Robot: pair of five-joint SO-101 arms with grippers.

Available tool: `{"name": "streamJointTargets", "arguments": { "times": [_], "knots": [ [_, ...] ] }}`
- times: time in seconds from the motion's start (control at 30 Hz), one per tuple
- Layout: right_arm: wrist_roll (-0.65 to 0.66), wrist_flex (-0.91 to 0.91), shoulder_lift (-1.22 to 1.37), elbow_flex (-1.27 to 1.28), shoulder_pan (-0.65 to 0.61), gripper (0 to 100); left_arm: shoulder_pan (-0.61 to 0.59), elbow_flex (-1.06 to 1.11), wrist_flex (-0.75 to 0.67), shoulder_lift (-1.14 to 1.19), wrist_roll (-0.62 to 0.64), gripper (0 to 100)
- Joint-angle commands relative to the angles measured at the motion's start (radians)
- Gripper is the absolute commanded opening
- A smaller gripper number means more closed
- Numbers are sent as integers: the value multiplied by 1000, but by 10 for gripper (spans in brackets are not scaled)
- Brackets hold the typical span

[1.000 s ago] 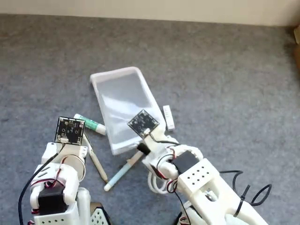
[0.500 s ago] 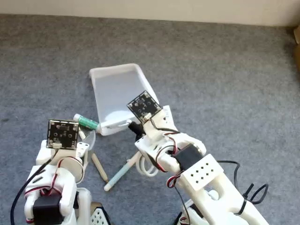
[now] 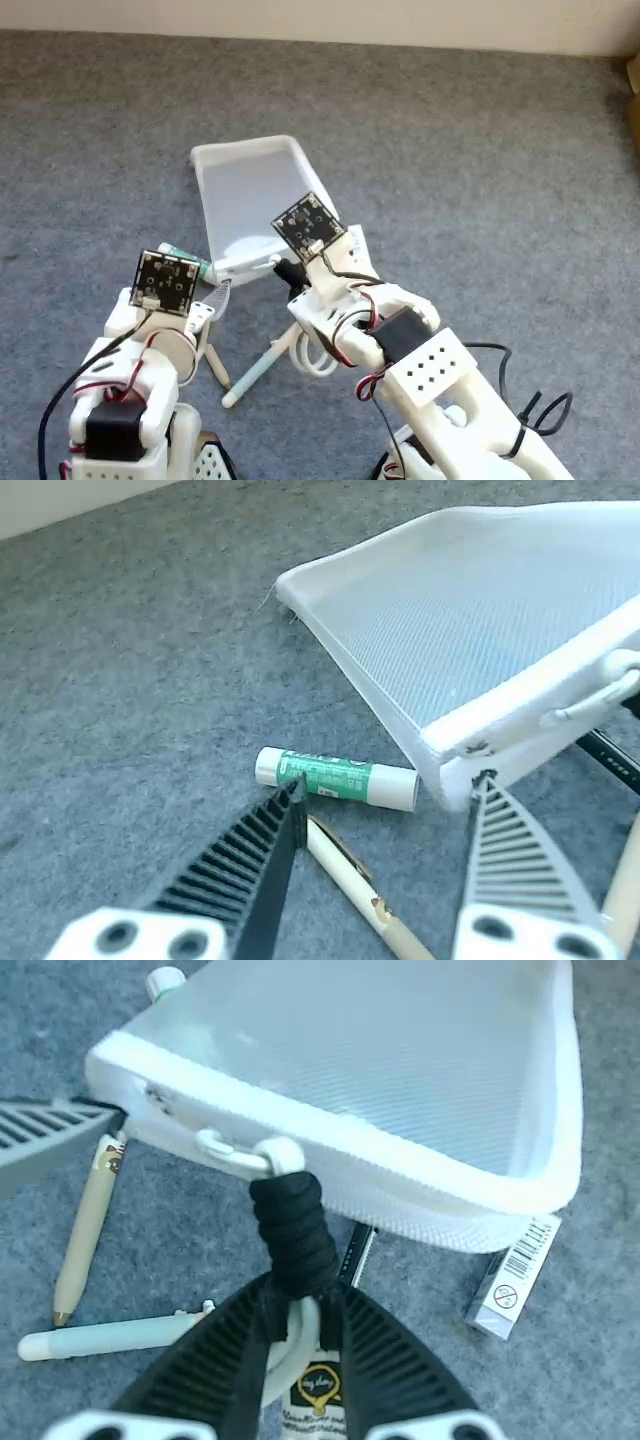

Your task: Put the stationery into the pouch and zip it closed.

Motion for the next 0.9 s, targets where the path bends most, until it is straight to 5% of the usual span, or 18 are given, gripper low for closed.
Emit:
{"name": "streamJointTargets", "arguments": {
  "times": [0.0,0.43,0.67,0.87],
  "knots": [
    [-11,5,-10,-62,5,5,-5,25,-83,13,14,248],
    [-11,5,-10,-61,5,5,-59,125,-235,13,61,153],
    [-6,28,-10,-59,13,5,-53,124,-242,12,61,15],
    [-5,70,-10,-62,62,5,-21,122,-238,12,63,6]
  ]
}}
